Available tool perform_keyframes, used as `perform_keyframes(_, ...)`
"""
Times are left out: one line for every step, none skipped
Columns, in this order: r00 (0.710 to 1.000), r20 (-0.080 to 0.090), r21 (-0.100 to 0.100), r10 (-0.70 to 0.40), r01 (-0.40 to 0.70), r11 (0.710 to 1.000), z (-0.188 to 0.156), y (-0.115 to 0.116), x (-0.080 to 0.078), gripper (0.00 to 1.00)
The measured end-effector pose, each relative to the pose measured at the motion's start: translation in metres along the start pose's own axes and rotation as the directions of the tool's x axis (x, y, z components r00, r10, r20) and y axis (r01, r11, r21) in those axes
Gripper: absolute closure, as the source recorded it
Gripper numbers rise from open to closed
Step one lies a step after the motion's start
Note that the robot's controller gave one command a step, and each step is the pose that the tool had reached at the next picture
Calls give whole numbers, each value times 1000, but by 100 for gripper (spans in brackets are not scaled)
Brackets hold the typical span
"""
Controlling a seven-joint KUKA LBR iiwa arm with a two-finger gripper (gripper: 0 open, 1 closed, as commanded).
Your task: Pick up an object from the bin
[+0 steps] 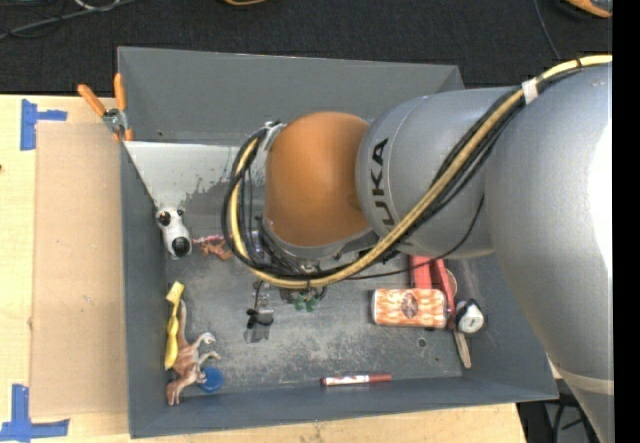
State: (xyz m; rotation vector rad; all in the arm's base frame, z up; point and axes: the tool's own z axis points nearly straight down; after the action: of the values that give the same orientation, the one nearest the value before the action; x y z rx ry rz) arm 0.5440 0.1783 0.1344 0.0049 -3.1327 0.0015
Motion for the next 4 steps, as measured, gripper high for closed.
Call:
perform_keyframes(1000,7,-1,5,-5,1000,-5,-1,-2,0)
perform_keyframes(971,7,1,-240,240,971,48,43,48,0)
perform_keyframes(874,6,2,-485,485,874,1,55,55,0)
perform_keyframes(677,5,2,-736,736,677,26,56,66,0)
